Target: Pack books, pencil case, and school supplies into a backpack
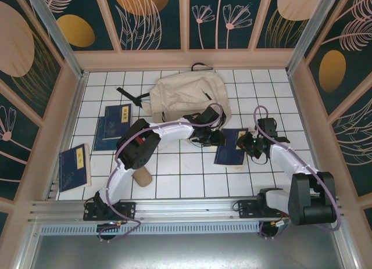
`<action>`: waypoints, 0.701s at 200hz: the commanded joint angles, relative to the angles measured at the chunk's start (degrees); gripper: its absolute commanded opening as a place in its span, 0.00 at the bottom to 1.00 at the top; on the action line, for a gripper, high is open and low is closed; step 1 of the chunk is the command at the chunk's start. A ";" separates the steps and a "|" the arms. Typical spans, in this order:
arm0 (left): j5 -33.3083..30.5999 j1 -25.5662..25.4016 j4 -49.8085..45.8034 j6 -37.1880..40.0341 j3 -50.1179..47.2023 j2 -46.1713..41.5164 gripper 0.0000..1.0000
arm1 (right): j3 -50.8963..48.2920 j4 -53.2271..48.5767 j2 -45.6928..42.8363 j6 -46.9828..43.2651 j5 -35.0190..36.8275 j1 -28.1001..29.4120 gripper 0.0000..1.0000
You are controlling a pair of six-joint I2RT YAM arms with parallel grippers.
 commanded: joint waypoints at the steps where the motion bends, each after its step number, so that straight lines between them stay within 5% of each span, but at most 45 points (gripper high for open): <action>1: 1.44 -0.72 0.62 -0.10 1.58 2.01 0.34 | 1.61 1.21 1.60 -2.00 -5.80 2.00 0.26; 57: -0.38 0.35 0.81 0.95 0.82 -2.87 0.38 | 7.45 -6.45 -2.32 -2.31 8.77 3.22 0.08; 96: 0.56 2.91 3.46 2.01 -0.97 -11.13 0.60 | 11.74 -6.97 -9.23 -4.87 10.37 3.08 0.00; 119: 2.00 6.24 6.85 1.61 -4.59 -16.60 0.72 | 13.25 -3.58 -12.40 -7.35 6.52 2.88 0.00; 140: 5.54 8.93 10.29 2.34 -8.09 -20.01 0.81 | 15.00 0.56 -11.27 -9.13 -3.89 2.63 0.00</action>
